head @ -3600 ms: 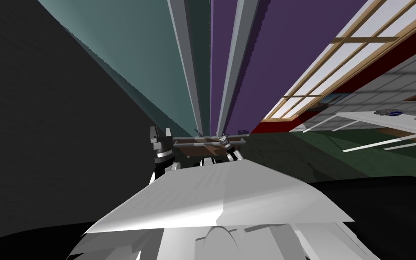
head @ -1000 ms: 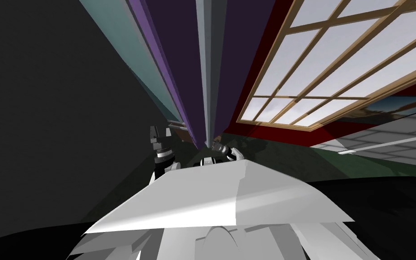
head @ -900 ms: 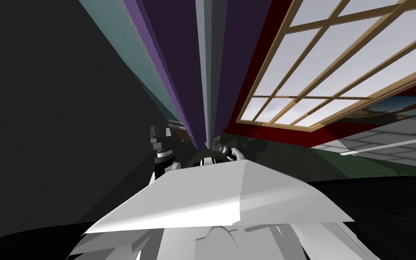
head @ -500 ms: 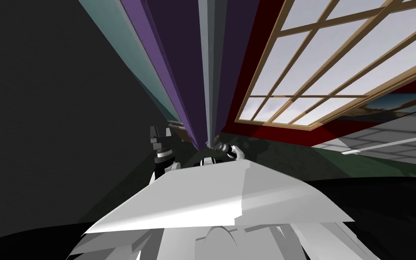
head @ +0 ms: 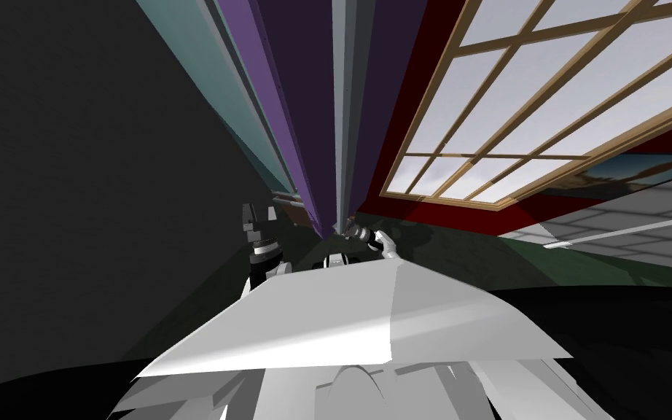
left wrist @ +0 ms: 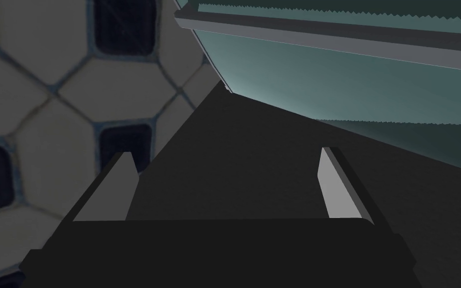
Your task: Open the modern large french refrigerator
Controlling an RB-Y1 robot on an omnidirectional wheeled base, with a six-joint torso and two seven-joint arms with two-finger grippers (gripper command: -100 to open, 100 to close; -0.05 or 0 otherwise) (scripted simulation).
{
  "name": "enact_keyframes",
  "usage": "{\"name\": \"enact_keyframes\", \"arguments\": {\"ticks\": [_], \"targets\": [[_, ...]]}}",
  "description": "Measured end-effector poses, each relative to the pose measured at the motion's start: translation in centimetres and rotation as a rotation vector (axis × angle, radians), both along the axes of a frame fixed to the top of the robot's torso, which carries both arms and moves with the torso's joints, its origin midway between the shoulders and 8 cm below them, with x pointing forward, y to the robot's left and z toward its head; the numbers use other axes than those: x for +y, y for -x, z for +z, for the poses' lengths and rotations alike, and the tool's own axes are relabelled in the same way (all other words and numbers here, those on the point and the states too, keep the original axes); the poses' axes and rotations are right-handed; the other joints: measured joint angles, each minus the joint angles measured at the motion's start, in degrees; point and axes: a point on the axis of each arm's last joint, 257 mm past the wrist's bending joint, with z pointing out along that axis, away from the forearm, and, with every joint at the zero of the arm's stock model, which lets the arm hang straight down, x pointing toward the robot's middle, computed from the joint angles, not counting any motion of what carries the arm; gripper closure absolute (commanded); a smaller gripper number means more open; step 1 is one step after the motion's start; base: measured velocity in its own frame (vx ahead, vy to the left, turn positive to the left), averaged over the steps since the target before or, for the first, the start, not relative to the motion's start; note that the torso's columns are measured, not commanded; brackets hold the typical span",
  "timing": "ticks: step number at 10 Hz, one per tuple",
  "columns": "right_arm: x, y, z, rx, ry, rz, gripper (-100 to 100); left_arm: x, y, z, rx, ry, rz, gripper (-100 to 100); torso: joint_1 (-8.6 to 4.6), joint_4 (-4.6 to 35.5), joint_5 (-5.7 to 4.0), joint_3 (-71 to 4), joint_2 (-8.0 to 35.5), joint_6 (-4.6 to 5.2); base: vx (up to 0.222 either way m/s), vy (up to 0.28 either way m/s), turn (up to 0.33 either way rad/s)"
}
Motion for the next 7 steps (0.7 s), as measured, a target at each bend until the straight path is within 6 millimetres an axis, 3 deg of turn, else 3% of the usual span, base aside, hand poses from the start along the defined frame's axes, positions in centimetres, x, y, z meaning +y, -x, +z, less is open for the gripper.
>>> {"name": "enact_keyframes", "arguments": {"ticks": [5, 7], "targets": [[-0.15, -1.1, 0.35, 0.01, 0.015, -0.002, -100, 0.0, 0.0, 0.0, 0.0, 0.0, 0.0, 0, 0.11, 0.3, 0.0, -0.1, 0.1, -0.04, -0.018, 0.001, 0.0], [-0.36, -0.7, 0.32, 0.007, 0.01, -0.003, -100, 0.0, 0.0, 0.0, 0.0, 0.0, 0.0, 0, 0.0, 0.2, -0.08, 0.1, 0.2, 0.01, 0.006, 0.0, -0.006]]}}
